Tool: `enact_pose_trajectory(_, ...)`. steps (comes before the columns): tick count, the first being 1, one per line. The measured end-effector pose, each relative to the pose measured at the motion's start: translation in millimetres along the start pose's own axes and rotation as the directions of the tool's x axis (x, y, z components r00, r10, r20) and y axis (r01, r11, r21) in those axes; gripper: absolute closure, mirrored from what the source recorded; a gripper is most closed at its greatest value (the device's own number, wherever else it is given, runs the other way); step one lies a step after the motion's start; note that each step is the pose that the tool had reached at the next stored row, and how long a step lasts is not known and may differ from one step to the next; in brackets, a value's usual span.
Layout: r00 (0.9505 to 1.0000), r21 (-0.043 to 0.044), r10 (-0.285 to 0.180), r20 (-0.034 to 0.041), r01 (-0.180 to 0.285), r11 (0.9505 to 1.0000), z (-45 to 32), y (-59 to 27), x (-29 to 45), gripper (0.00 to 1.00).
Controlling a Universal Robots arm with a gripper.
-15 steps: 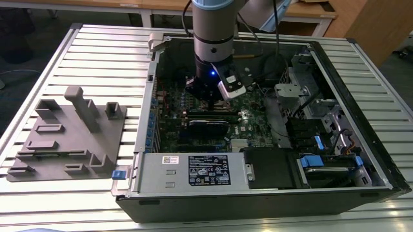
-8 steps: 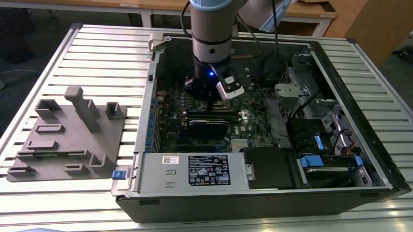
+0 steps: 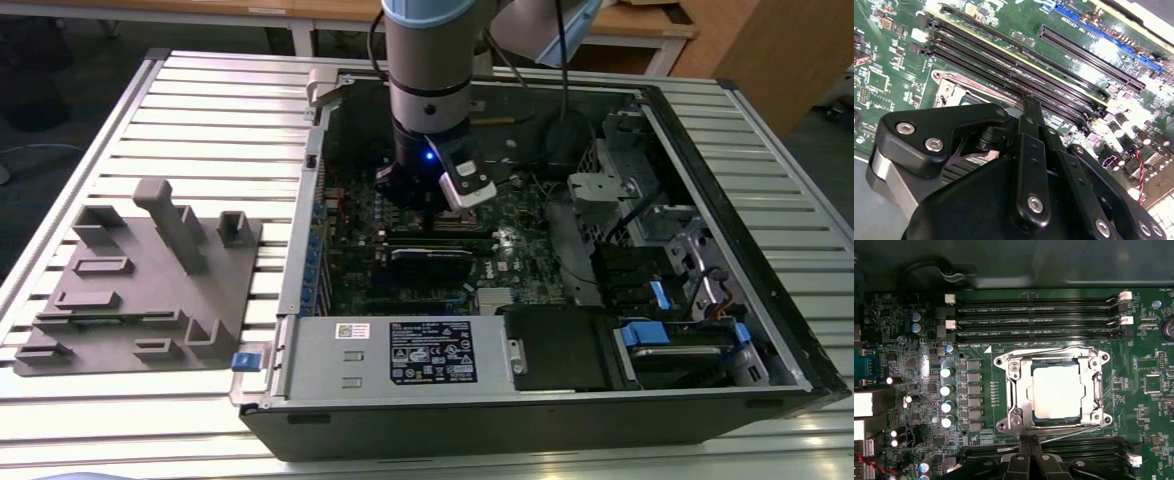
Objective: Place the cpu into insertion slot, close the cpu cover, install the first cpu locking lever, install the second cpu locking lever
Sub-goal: 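Install the second cpu locking lever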
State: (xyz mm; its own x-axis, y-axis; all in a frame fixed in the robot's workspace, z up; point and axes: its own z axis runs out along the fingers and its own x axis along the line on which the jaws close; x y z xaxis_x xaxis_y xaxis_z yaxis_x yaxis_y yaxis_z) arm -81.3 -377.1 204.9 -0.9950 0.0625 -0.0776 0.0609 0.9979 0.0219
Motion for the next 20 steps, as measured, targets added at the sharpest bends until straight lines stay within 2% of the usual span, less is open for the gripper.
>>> enact_pose_trajectory(8,1.0,-0.0001,0.0,-0.0001,0.0,1.0,1.5,-0.2,5.8,0.89)
enact_pose_trajectory(12,1.0,-0.003,0.001,-0.0003,-0.001,1.0,1.5,-0.3,7.1,0.89)
enact_pose_trajectory(14,1.0,-0.0092,0.001,-0.0007,-0.001,1.0,1.5,-0.4,7.3,0.89)
enact_pose_trajectory(16,1.0,-0.0267,0.003,-0.0016,-0.003,0.9996,1.6,-0.3,7.3,0.89)
enact_pose_trajectory(17,1.0,-0.032,0.003,-0.0021,-0.003,0.9995,1.5,-0.3,7.3,0.89)
enact_pose_trajectory(20,1.0,-0.0365,0.004,-0.0021,-0.004,0.9993,2.1,-0.3,7.4,0.89)
